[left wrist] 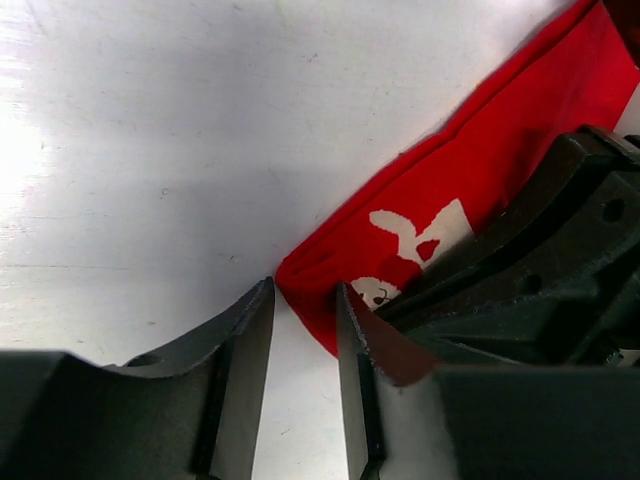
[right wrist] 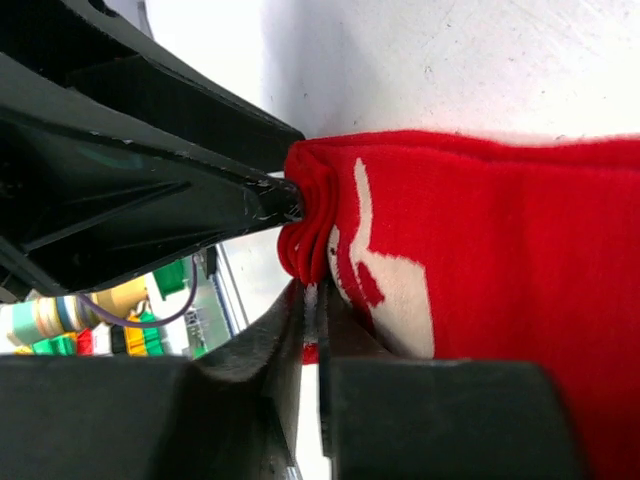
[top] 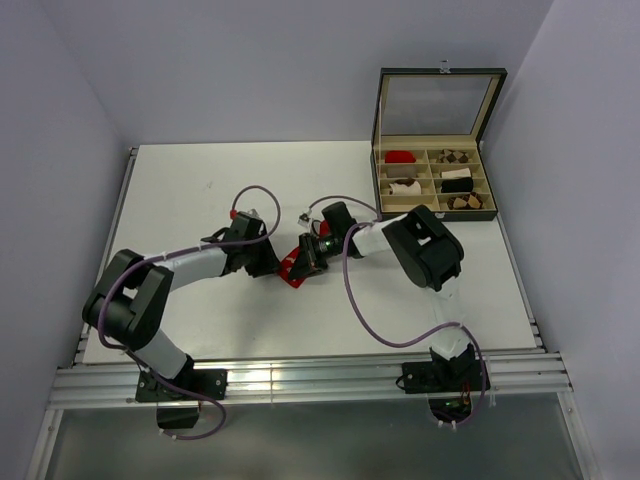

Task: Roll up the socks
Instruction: Roll the sock at the center of the board.

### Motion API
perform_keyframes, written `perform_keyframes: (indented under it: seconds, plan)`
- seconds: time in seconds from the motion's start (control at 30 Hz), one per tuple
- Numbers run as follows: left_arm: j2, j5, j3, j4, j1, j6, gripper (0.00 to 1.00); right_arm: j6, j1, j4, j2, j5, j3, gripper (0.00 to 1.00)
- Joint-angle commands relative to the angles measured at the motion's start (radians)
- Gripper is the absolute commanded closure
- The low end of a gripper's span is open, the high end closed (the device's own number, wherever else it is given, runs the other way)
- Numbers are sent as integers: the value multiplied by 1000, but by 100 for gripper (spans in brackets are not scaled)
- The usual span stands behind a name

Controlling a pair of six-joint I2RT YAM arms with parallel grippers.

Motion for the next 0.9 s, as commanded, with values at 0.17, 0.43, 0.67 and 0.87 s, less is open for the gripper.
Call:
perform_keyframes:
  seconds: [0.17,0.43,0.67,0.87]
  plan:
    - [69,-79,17,-148,-24,31,67,-139,25,-146,-165,265,8,67]
    - [109,-79,42,-165,-27,43,69,-257,108,-149,-397,567,-87,61]
    - [120,-79,60,-169,-28,54,70,-254,139,-41,-368,353,-125,78]
    - [118,-79,60,-171,-28,60,71,-181,128,66,-249,253,-147,83]
